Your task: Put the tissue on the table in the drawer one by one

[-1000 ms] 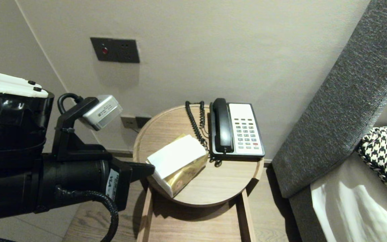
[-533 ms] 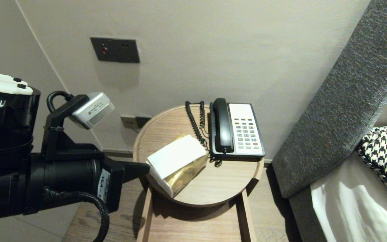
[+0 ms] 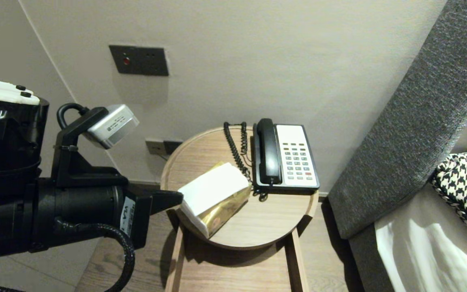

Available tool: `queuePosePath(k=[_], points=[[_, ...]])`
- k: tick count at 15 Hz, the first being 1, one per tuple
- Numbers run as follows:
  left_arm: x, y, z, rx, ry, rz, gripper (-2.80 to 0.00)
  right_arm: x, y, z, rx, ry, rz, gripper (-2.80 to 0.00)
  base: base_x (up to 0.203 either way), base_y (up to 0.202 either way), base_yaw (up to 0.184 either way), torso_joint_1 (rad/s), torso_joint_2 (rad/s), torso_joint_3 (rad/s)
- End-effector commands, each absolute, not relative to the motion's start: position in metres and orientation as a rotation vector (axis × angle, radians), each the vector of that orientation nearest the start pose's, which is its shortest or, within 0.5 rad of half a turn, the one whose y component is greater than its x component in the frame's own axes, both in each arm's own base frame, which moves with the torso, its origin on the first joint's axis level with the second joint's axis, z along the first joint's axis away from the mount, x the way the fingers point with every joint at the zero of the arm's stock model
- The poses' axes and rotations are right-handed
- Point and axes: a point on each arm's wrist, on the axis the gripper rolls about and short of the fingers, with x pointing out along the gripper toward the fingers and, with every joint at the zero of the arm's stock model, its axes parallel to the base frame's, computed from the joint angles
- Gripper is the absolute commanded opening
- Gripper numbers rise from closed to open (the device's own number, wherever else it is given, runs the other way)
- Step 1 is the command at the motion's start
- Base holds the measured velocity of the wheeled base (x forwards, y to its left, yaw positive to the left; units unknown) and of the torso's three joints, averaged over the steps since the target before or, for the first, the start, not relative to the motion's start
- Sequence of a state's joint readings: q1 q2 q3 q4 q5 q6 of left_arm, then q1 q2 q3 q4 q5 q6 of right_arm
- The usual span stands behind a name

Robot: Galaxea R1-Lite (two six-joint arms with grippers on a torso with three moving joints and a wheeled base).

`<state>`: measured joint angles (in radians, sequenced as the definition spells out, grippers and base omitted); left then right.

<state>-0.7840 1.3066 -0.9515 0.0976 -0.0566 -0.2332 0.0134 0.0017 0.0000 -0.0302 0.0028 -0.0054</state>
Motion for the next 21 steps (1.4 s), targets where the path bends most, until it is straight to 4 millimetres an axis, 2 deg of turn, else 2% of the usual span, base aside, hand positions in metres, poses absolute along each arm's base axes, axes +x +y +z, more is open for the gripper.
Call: queuePosePath(k=[1, 8, 9, 13, 16, 19, 21], points=[[0.145, -0.145, 0.255, -0.053, 0.529, -0.764, -2.80, -0.022, 0.000, 0.075, -0.006, -0.017, 0.017, -2.80, 0.000, 0.000, 0.000, 0.000, 0.00, 0.000], [0.147, -0.142, 0.255, -0.051, 0.539, -0.735, -2.80, -0.022, 0.000, 0.075, -0.006, -0.017, 0.017, -2.80, 0.000, 0.000, 0.000, 0.000, 0.00, 0.000], [0.149, -0.143, 0.253, -0.047, 0.545, -0.724, 0.00, -0.022, 0.000, 0.075, -0.008, -0.017, 0.017, -2.80, 0.000, 0.000, 0.000, 0.000, 0.00, 0.000], [0.168, -0.161, 0.253, 0.024, 0.549, -0.736, 0.00, -0.022, 0.000, 0.075, -0.006, -0.017, 0.017, -2.80, 0.000, 0.000, 0.000, 0.000, 0.00, 0.000], [0.194, -0.174, 0.251, 0.055, 0.569, -0.700, 0.00, -0.022, 0.000, 0.075, -0.006, -0.017, 0.017, -2.80, 0.000, 0.000, 0.000, 0.000, 0.00, 0.000], [0.208, -0.179, 0.245, 0.216, 0.533, -0.732, 0.00, -0.022, 0.000, 0.075, -0.006, -0.017, 0.017, -2.80, 0.000, 0.000, 0.000, 0.000, 0.00, 0.000], [0.220, -0.186, 0.239, 0.264, 0.534, -0.736, 0.00, -0.022, 0.000, 0.075, -0.006, -0.016, 0.017, -2.80, 0.000, 0.000, 0.000, 0.000, 0.00, 0.000]])
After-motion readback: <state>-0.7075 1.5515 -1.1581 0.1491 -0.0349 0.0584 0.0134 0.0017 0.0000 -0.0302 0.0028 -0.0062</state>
